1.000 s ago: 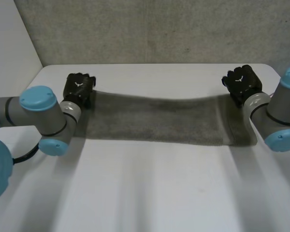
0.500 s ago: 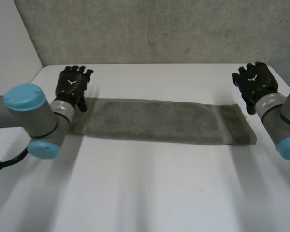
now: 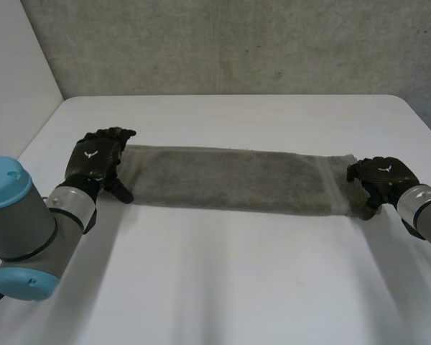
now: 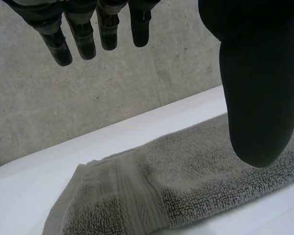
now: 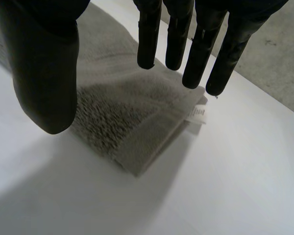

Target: Fold the towel.

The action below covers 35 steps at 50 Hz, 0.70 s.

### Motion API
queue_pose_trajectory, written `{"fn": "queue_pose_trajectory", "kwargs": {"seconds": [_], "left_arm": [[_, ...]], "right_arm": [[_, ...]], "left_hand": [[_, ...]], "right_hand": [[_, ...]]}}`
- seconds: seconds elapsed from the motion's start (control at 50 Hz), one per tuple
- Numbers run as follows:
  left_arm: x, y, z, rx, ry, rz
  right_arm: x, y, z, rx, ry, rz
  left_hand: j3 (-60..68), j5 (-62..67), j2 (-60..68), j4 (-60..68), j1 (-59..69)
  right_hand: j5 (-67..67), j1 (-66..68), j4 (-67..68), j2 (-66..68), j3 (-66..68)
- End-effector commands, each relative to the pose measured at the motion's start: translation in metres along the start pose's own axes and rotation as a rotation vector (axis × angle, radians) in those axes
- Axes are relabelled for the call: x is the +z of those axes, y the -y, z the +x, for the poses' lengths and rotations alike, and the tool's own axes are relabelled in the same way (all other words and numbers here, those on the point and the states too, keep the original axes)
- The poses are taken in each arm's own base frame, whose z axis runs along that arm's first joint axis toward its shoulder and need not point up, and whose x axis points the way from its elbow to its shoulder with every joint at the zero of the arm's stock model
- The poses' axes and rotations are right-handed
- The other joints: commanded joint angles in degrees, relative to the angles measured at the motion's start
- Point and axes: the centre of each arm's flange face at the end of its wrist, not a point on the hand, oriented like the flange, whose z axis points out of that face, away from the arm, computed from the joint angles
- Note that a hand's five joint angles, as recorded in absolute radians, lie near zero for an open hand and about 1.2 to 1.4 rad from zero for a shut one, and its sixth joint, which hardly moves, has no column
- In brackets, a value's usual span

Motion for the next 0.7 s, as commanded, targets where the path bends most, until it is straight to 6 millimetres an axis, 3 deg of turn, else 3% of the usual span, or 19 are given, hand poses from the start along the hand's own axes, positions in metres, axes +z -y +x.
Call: {"fn": "queue_pose_trajectory", "kwargs": {"seconds": [0.02,0.1,0.14,0.16,0.2,0.38,0.44,0.48,0.52,0.54,0.58,0.64,0.7], "left_arm": [[-0.001,-0.002,0.000,0.007,0.000,0.012],[-0.002,-0.001,0.000,0.008,0.000,0.022],[-0.002,-0.001,0.000,0.008,0.000,0.026],[-0.002,-0.001,0.000,0.008,0.000,0.024],[-0.002,-0.002,0.001,0.008,-0.001,0.024],[-0.002,-0.003,0.001,0.008,-0.001,0.019],[-0.002,-0.003,0.001,0.008,-0.001,0.019],[-0.002,-0.003,0.000,0.008,0.000,0.019],[-0.002,-0.002,0.000,0.008,0.000,0.021],[-0.002,-0.002,-0.001,0.008,0.003,0.022],[-0.002,-0.001,-0.001,0.008,0.004,0.025],[-0.002,0.001,-0.001,0.009,0.007,0.030],[-0.002,0.003,-0.002,0.009,0.008,0.036]], "right_arm": [[0.009,-0.009,0.007,-0.002,-0.018,-0.002],[0.012,-0.013,0.006,0.002,-0.010,-0.011],[0.013,-0.014,0.007,0.004,-0.012,-0.013],[0.013,-0.014,0.007,0.004,-0.012,-0.013],[0.014,-0.014,0.013,0.006,-0.026,-0.011],[0.017,-0.016,0.028,0.004,-0.068,-0.015],[0.018,-0.018,0.041,0.002,-0.095,-0.027],[0.018,-0.018,0.053,0.000,-0.121,-0.027],[0.015,-0.019,0.078,-0.030,-0.176,-0.044],[0.015,-0.019,0.078,-0.031,-0.176,-0.044],[0.011,-0.017,0.105,-0.102,-0.236,-0.064],[0.009,-0.007,0.123,-0.173,-0.287,-0.065],[0.006,0.006,0.128,-0.200,-0.317,-0.046]], "left_hand": [[0.6,-1.5,0.6,0.6,0.4],[0.5,-1.6,0.4,0.5,0.2],[0.5,-1.6,0.4,0.5,0.2],[0.5,-1.6,0.4,0.5,0.2],[0.6,-1.5,0.6,0.6,0.4],[0.5,-1.6,0.4,0.5,0.2],[0.6,-1.5,0.6,0.6,0.4],[0.5,-1.6,0.4,0.5,0.2],[0.5,-1.6,0.4,0.5,0.2],[0.6,-1.5,0.6,0.6,0.4],[0.5,-1.6,0.4,0.5,0.2],[0.5,-1.6,0.4,0.5,0.2],[0.5,-1.6,0.4,0.5,0.2]], "right_hand": [[3.8,4.4,4.3,4.5,4.4],[8.5,9.2,9.0,9.2,9.2],[27.2,27.9,27.7,27.9,27.9],[27.3,28.0,27.9,28.0,28.0],[51.5,52.2,52.0,52.2,52.2],[51.6,52.3,52.2,52.4,52.3],[51.6,52.3,52.2,52.4,52.3],[51.6,52.3,52.2,52.4,52.3],[51.6,52.3,52.2,52.4,52.3],[51.6,52.3,52.2,52.4,52.3],[51.6,52.3,52.2,52.4,52.3],[51.6,52.3,52.2,52.4,52.3],[51.6,52.3,52.2,52.4,52.3]]}}
